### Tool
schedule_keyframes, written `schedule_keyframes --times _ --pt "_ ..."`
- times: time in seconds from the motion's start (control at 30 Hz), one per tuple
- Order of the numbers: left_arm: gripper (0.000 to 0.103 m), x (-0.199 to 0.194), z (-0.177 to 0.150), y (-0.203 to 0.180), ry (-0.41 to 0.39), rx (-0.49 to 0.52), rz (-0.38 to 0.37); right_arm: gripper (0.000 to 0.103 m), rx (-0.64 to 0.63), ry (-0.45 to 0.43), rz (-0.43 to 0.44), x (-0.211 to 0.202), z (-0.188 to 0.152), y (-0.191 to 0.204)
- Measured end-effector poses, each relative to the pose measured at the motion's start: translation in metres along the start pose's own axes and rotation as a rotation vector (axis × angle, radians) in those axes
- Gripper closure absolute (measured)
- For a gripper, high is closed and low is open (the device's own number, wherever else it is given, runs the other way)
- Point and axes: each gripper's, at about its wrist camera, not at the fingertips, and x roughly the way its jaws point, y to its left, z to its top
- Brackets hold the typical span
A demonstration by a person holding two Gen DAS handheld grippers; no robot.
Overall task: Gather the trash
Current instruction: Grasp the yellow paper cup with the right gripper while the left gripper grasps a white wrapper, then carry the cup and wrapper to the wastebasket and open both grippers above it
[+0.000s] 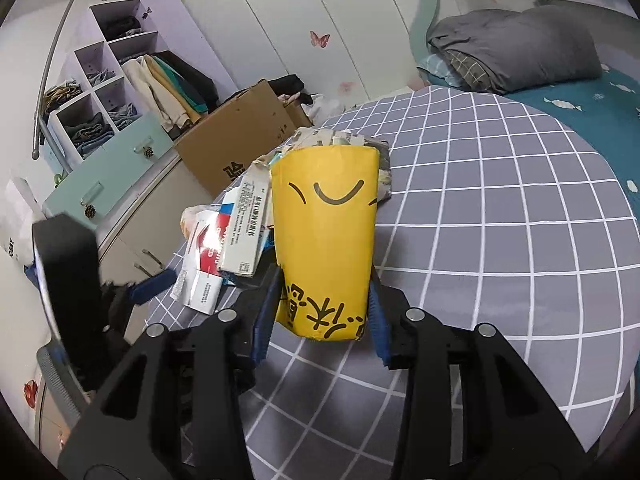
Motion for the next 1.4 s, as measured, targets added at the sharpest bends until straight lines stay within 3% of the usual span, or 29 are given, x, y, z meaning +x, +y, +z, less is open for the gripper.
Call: schedule_keyframes --times 0.07,0.2,0.23,0.27,0.43,0.8,1.07,1.4 --pt "0.030 0.007 0.006 -0.008 0.028 0.044 -0.009 0.063 0.008 -0.001 -0.003 0.000 0.001 -0.005" --pt "0.046 0.005 0.016 -0.011 -0.004 0.060 -0.003 0.063 0.016 0.002 0.003 -0.001 0.002 -0.008" --pt "0.054 0.005 0.018 -0.010 -0.003 0.054 -0.013 0.063 0.016 0.004 0.003 0.000 0.002 -0.009" --pt "0.068 0.006 0.021 -0.008 -0.001 0.039 -0.036 0.063 0.018 0.005 0.004 0.000 0.003 -0.010" --pt "0.071 -0.007 0.024 -0.003 -0.041 -0.020 -0.087 0.063 0.016 -0.005 0.015 -0.005 0.003 -0.006" --pt "0.073 -0.065 0.018 0.049 -0.201 -0.280 -0.347 0.062 -0.021 -0.038 0.058 -0.021 0.007 0.022" --pt "0.074 -0.090 0.007 0.076 -0.282 -0.347 -0.372 0.062 -0.066 -0.036 0.083 -0.024 0.008 0.055" --pt "0.074 -0.114 -0.029 0.149 -0.354 -0.510 -0.429 0.062 -0.164 -0.044 0.125 -0.022 0.002 0.118"
